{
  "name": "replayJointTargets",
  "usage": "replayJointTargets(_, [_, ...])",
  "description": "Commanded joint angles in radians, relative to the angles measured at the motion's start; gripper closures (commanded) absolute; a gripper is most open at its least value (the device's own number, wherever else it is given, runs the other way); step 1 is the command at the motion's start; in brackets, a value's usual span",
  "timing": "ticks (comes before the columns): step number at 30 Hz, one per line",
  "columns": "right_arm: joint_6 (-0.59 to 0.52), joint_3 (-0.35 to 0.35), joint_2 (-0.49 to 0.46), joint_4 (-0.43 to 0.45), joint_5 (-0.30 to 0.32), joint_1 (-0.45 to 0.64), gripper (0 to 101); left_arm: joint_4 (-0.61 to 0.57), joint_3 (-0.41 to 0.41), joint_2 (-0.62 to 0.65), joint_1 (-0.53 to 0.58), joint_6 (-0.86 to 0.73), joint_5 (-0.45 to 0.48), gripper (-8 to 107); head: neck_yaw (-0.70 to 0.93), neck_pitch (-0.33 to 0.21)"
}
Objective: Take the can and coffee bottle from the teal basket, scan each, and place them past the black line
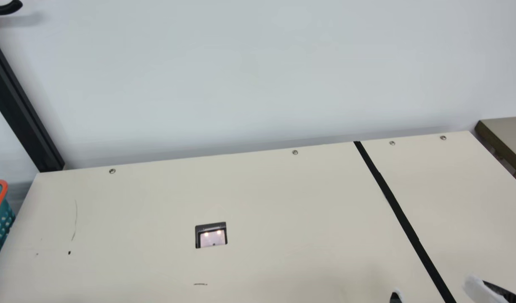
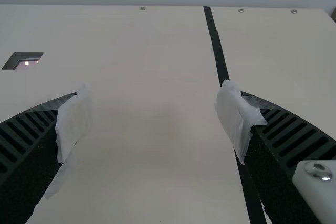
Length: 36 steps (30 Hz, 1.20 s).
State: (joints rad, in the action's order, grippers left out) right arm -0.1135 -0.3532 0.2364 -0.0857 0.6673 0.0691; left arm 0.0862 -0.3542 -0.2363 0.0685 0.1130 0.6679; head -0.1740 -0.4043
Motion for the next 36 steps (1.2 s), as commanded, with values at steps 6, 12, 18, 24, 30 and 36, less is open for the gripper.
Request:
replayJointTargets(6, [0.000, 0.000, 0.000, 0.000, 0.000, 0.000, 0, 0.000, 0.000, 0.000, 0.000, 0.000, 0.000, 9, 0.010, -0.009])
replayJointTargets(12, [0.000, 0.000, 0.000, 0.000, 0.000, 0.000, 0, 0.000, 0.000, 0.000, 0.000, 0.000, 0.000, 9, 0.010, -0.009])
replayJointTargets(18, [0.000, 0.000, 0.000, 0.000, 0.000, 0.000, 0, 0.000, 0.000, 0.000, 0.000, 0.000, 0.000, 9, 0.010, -0.009])
replayJointTargets(24, [0.000, 0.000, 0.000, 0.000, 0.000, 0.000, 0, -0.002, 0.000, 0.000, 0.000, 0.000, 0.000, 9, 0.010, -0.009])
replayJointTargets(30, [0.000, 0.000, 0.000, 0.000, 0.000, 0.000, 0, -0.002, 0.000, 0.000, 0.000, 0.000, 0.000, 9, 0.010, -0.009])
replayJointTargets(36, [0.000, 0.000, 0.000, 0.000, 0.000, 0.000, 0, -0.002, 0.000, 0.000, 0.000, 0.000, 0.000, 9, 0.010, -0.009])
